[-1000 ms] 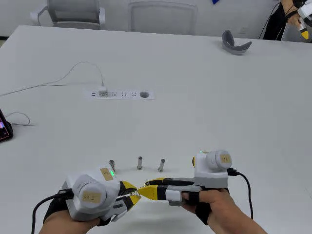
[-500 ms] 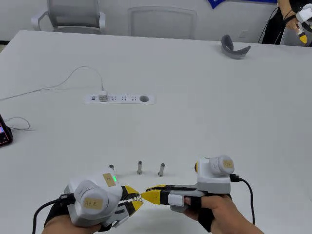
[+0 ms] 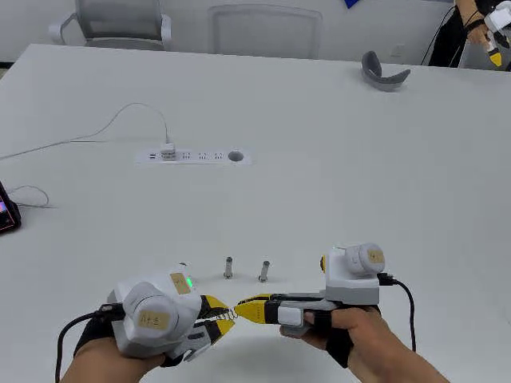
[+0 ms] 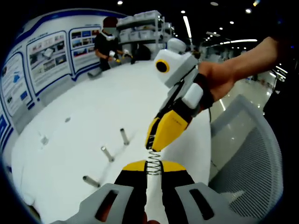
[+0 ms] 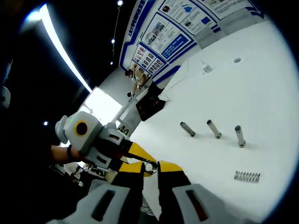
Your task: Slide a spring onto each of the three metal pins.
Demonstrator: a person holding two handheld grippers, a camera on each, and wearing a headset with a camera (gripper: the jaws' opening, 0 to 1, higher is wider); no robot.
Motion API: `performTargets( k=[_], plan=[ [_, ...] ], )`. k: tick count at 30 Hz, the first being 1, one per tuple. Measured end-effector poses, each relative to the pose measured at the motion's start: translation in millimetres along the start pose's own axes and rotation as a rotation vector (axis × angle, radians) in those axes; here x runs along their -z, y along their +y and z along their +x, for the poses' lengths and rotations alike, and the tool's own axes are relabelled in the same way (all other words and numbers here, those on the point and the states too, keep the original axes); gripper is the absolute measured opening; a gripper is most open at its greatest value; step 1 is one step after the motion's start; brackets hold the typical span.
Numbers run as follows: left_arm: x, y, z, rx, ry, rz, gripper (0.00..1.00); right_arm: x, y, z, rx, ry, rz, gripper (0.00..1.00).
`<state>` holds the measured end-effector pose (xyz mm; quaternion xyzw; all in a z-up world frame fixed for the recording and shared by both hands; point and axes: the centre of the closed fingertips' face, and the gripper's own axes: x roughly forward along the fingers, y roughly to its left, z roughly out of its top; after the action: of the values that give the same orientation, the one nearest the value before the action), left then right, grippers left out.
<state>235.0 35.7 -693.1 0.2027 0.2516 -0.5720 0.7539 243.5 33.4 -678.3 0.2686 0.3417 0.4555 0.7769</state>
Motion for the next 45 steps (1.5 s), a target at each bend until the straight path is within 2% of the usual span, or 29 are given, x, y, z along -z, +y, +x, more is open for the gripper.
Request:
performTargets(
  k=[4,6,11,14,21,24,27,35,37,45],
  plan=[
    [-4.9,1.4,-0.3,0.003,-0.016,-0.007,0.1,-5.6,3.9,-2.7,-0.006,0.02,-0.027,0.12],
    [-7.6,1.4,-0.5,0.006,-0.022,-0.011,0.1,-6.9,5.4,-3.4,0.002,0.044,-0.066,0.12],
    [-10.7,0.8,-0.5,0.02,-0.032,-0.008,0.1,-7.6,8.6,-4.5,0.009,0.135,-0.174,0.12],
    [-12.9,0.7,-0.8,0.031,-0.044,-0.008,0.1,-8.2,12.1,-5.1,0.006,0.2,-0.235,0.12],
    [-22.1,-3.8,0.6,0.074,-0.076,0.011,0.09,-6.9,18.6,-9.8,0.008,0.411,-0.477,0.12],
    [-28.9,-6.3,1.5,0.095,-0.102,0.0,0.09,-5.9,21.6,-11.9,-0.005,0.476,-0.556,0.12],
    [-32.2,-9.2,4.6,0.111,-0.105,0.011,0.09,-5.9,22.4,-14.5,0.001,0.549,-0.635,0.12],
    [-42.0,-18.1,8.3,0.155,-0.136,0.017,0.09,0.0,25.3,-20.4,-0.024,0.668,-0.779,0.12],
    [-40.9,-20.6,9.8,0.157,-0.125,0.038,0.09,1.4,24.4,-20.5,-0.024,0.683,-0.795,0.12],
    [-40.3,-23.6,9.1,0.178,-0.126,0.048,0.09,8.4,22.7,-25.0,-0.047,0.752,-0.874,0.12]
  ],
)
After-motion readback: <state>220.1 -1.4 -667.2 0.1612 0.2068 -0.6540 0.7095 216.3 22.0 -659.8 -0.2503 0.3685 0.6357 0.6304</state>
